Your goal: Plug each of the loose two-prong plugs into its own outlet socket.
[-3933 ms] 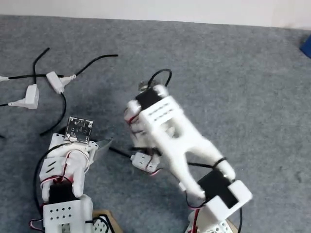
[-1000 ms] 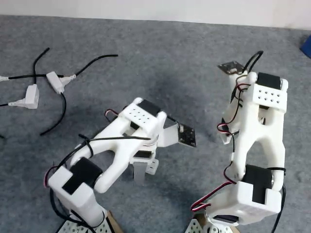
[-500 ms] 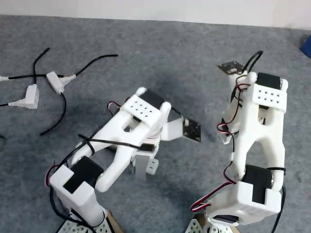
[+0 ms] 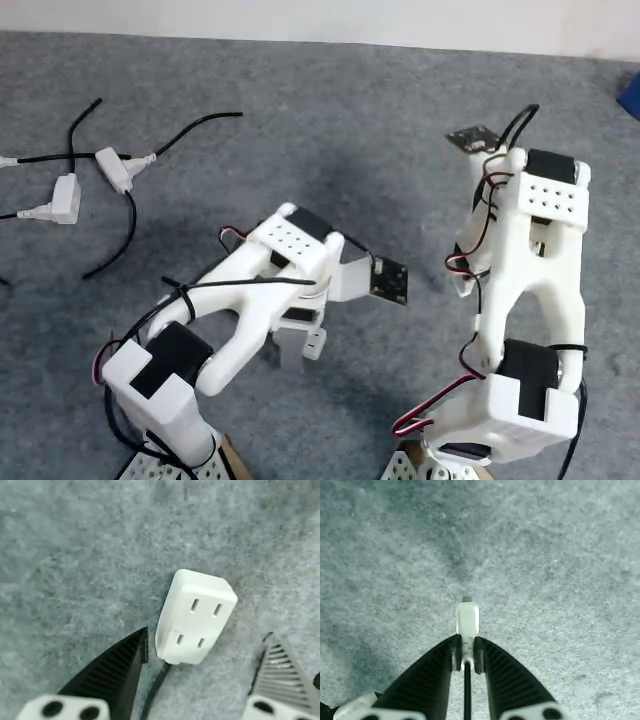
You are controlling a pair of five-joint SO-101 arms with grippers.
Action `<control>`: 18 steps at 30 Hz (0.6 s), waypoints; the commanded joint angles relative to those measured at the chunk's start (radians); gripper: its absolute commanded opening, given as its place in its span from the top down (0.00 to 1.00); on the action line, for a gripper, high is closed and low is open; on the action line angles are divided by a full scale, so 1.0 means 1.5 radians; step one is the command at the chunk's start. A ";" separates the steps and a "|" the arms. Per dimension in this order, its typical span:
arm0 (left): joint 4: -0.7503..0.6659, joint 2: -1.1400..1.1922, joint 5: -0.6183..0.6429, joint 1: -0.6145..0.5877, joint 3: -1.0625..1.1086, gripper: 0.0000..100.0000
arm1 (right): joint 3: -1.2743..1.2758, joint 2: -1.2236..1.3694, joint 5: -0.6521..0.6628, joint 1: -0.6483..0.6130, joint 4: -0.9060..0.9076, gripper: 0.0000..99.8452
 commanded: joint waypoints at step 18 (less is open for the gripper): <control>-0.129 -0.003 -0.029 -0.036 0.068 0.65 | -0.012 -0.042 -0.024 -0.047 0.036 0.99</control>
